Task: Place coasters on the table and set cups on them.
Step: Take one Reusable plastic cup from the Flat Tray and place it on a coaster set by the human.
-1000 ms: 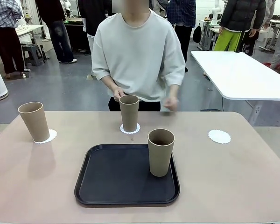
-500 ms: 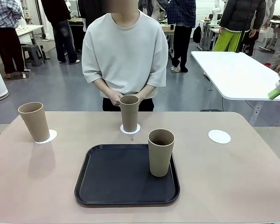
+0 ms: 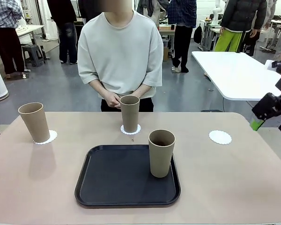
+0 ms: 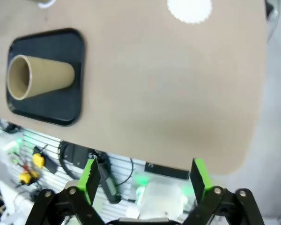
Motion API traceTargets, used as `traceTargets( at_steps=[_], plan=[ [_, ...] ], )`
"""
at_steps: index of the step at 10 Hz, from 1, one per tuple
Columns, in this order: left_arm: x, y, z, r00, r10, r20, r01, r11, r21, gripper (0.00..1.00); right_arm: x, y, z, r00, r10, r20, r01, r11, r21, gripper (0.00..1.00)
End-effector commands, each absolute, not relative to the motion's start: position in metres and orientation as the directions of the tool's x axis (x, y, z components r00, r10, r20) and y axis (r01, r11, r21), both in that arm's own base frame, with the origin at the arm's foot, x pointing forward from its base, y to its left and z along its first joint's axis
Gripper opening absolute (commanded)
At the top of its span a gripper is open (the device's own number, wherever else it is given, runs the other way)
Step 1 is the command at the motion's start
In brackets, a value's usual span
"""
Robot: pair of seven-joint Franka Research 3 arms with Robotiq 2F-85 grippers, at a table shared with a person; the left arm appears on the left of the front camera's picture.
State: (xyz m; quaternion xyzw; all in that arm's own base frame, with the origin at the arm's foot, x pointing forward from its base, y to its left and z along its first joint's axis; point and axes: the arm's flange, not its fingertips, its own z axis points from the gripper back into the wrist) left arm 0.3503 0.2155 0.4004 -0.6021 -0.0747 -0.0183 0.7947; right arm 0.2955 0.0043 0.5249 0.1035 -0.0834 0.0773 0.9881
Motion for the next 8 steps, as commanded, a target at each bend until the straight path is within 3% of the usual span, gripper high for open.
traceTargets(
  at_steps=[1,2,3,6,7,8],
  plan=[
    [0.352,0.216,0.403,0.987,0.079,0.137,0.111,0.275,-0.955,1.00,0.291,-0.018,0.512,0.932,0.220,0.287,-0.280,0.941,0.189,1.00],
    [0.352,0.216,0.403,0.987,0.079,0.137,0.111,0.275,-0.955,1.00,0.287,-0.023,0.506,0.893,0.251,0.373,-0.344,0.917,0.205,1.00],
    [0.352,0.216,0.403,0.987,0.079,0.137,0.111,0.275,-0.955,1.00,0.295,-0.005,0.519,0.957,0.184,0.226,-0.229,0.954,0.194,1.00],
    [0.352,0.216,0.403,0.987,0.079,0.137,0.111,0.275,-0.955,1.00,0.295,-0.005,0.519,0.957,0.184,0.226,-0.229,0.954,0.194,1.00],
    [0.352,0.216,0.403,0.987,0.079,0.137,0.111,0.275,-0.955,1.00,0.296,-0.011,0.522,0.943,0.199,0.265,-0.259,0.942,0.215,1.00],
    [0.352,0.216,0.403,0.987,0.079,0.137,0.111,0.275,-0.955,1.00,0.308,-0.006,0.525,0.871,0.340,0.355,-0.412,0.899,0.151,1.00]
  ],
)
